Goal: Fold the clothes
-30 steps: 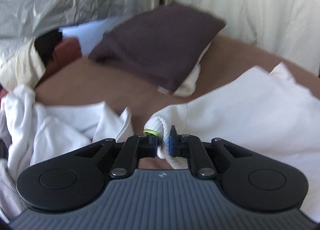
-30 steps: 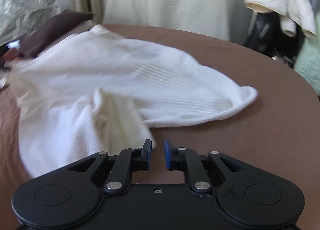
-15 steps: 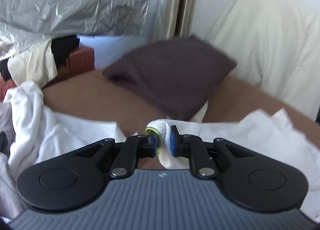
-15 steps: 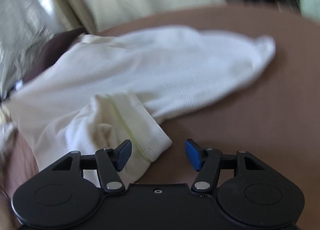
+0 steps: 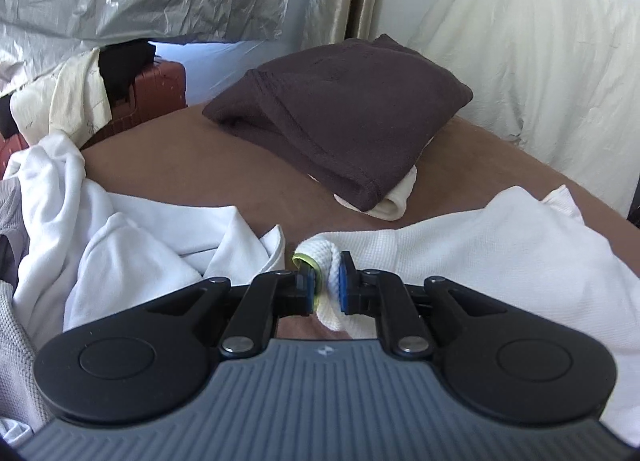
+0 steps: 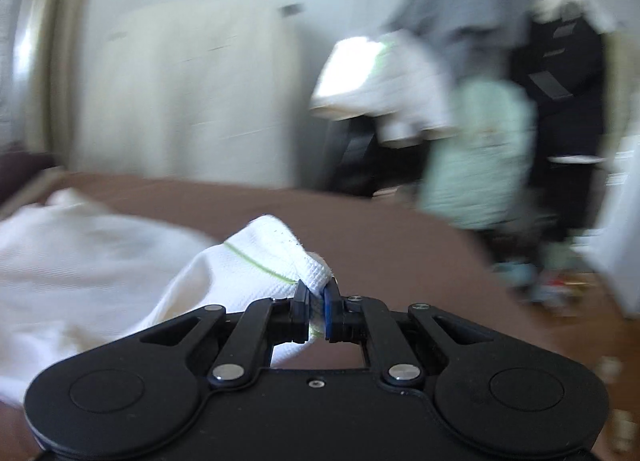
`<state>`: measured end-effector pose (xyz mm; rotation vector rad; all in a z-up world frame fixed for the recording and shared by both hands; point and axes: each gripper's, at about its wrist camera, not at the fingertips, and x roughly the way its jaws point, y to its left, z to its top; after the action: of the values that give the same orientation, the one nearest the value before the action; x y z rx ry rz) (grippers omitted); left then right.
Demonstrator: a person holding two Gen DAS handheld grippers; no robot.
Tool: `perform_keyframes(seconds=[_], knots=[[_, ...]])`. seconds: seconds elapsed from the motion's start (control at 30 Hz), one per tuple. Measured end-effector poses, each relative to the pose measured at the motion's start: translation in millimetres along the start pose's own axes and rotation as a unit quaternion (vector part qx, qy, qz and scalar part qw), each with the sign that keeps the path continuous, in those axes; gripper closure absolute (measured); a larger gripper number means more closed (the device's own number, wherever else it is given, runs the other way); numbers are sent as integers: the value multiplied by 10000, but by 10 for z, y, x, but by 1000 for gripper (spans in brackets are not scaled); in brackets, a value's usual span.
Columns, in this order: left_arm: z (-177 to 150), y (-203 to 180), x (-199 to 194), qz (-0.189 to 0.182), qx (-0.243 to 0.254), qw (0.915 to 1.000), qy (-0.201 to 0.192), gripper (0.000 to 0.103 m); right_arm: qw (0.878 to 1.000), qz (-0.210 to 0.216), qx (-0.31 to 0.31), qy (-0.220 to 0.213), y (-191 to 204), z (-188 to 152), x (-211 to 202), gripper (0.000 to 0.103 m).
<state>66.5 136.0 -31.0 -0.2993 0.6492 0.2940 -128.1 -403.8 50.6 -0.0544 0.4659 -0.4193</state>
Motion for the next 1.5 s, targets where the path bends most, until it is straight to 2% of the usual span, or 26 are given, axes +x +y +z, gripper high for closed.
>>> perform_keyframes(seconds=[0.07,0.17,0.33,0.5,0.57,0.63,0.7,0.73,0.77,0.83,0.9,1.0,1.07,1.13,1.2,1.27,1.33,1.37,1.43,1.5], knots=[[3,-4,-38,-37,-16,10000,-10,92,9986,-524,46,-1,-236,-23,-217,95],[-25,-78,-137,-46,167,9998,-127,92,9937,-1051,-74,394,-489,-146,-406,96],[-69,-150,-241,71,479,9988,-105,92,9856,-903,94,1429,-650,-615,-528,96],[-110,14,-220,59,143,9991,392,92,9694,-532,248,2385,-595,-1213,-475,96],[-154,64,-200,37,109,9983,570,92,9642,-496,335,2584,-570,-1400,-460,94],[-202,79,-163,62,164,9974,697,92,9619,-564,574,2614,-590,-1462,-433,89],[-230,74,-119,86,182,9966,805,92,9590,-633,815,2639,-611,-1521,-406,72],[-233,60,-109,111,200,9964,818,92,9607,-771,872,2522,-612,-1494,-414,55],[-231,36,-105,134,237,9964,809,92,9621,-912,925,2398,-613,-1465,-422,45],[-221,-35,-125,152,393,9965,723,92,9688,-1012,918,2067,-561,-1325,-436,45],[-209,-100,-156,132,550,9965,618,89,9748,-926,793,1869,-525,-1173,-434,45],[-174,-123,-243,-204,531,9975,422,89,9811,-568,770,1681,-465,-951,-295,45],[-137,-134,-334,-603,506,9966,234,87,9820,-105,954,1628,-366,-851,-185,45],[-87,-160,-438,-957,556,9938,-18,83,9764,517,1274,1662,-258,-711,-32,45],[-6,-189,-531,-1045,619,9918,-401,78,9667,1250,1447,1702,-57,-530,113,45],[94,-195,-600,-1231,556,9884,-691,77,9592,1859,1181,1772,198,-271,267,45],[208,-210,-594,-1594,549,9829,-739,73,9554,2289,577,1776,492,61,410,45],[233,-243,-561,-1618,644,9823,-695,70,9532,2458,238,1745,657,240,463,45],[274,-347,-465,-1545,919,9823,-521,70,9464,2753,-447,1631,970,633,570,45],[325,-500,-317,-1471,1219,9813,-227,70,9347,2985,-1135,1560,1322,1028,716,45]])
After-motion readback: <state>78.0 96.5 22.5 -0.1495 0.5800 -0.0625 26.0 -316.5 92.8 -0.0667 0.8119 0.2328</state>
